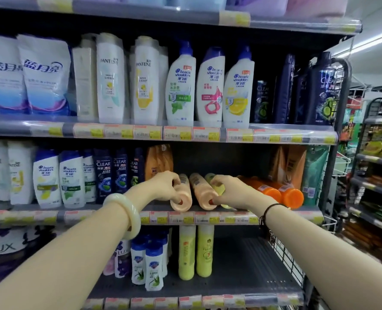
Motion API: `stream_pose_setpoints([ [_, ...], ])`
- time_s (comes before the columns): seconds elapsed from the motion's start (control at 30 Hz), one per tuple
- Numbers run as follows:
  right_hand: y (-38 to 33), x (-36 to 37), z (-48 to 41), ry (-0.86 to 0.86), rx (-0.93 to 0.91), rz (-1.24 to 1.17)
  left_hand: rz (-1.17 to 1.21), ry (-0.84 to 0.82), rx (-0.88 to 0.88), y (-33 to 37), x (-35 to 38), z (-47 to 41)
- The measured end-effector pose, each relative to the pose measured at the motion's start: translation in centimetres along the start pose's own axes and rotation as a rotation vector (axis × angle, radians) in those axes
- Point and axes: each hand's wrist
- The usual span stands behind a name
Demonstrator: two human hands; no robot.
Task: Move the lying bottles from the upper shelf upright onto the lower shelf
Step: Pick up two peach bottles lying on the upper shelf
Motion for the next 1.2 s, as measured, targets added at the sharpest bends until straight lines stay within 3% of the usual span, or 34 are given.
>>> stream_pose_setpoints([
  [0.27,0.3,1.5,-2.3,-0.182,0.018,-0.108,0.165,-0.007,0.001,-2.1,1.8,-2.0],
  [0.4,1.2,2.7,-3.3,-0.108,0.015,-0.178,0.327,0.048,0.010,-2.8,2.8,-2.1],
  [0.6,1.4,2.3,-3.2,-0.088,-0.008,-0.216,0.350,0.107,0.027,-2.7,3.2,-1.8],
  [0.93,1.0,2.7,-2.7,-0.070,-0.105,-0.033,0.433,0.142,0.019,-2.3,3.5,-1.2],
  [1.03,0.9,3.2,-2.8,-0.119,-0.056,-0.152,0.464,0.152,0.014,-2.2,3.6,-1.0],
  [1.2,1.4,4.2,-3.2,-0.010,-0.032,-0.262,0.460,0.182,0.029,-2.7,3.7,-1.1],
])
Point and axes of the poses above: each hand's wrist, its own z-axis away from the middle knuckle, its own x-axis out of the palm, y = z × x, and after that the axes turned 14 degrees about x, right-handed
